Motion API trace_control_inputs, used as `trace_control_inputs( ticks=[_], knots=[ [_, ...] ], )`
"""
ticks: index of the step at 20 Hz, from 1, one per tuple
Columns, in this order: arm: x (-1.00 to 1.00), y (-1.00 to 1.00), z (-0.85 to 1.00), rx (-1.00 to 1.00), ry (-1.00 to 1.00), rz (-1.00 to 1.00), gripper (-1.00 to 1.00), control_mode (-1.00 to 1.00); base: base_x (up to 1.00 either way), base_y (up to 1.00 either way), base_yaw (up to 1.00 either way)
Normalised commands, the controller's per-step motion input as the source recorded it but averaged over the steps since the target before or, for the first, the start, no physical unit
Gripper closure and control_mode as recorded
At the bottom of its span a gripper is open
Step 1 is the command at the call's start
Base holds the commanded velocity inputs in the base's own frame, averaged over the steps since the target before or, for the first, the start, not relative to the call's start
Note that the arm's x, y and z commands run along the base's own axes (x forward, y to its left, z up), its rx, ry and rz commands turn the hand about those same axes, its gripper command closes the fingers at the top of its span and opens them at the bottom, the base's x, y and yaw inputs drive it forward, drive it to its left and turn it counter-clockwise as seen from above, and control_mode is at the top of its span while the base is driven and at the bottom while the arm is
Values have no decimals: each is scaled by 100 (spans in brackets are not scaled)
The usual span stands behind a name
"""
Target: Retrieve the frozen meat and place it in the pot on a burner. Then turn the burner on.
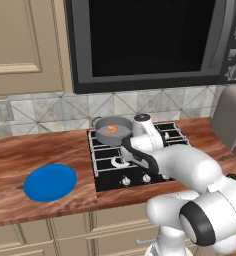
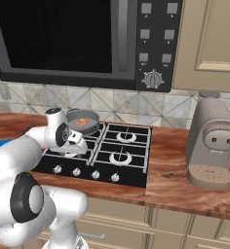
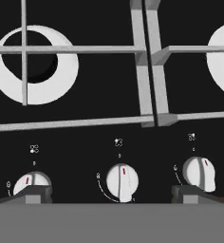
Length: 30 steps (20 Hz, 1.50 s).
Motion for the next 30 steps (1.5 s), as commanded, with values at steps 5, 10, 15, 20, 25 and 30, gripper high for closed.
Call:
trace_control_inputs(
  ticks=[5,10,15,20,25,30],
  knots=[
    [2,0,-16,0,2,0,-100,-100,0,0,0],
    [0,-1,-15,0,0,0,-100,-100,0,0,0],
    [0,-7,-15,1,0,1,-100,-100,0,0,0],
    [0,-14,-13,0,0,1,-100,-100,0,0,0],
    [0,-1,-9,0,0,0,-100,-100,0,0,0],
    [-7,0,-7,0,0,1,-100,-100,0,0,0]
  ],
)
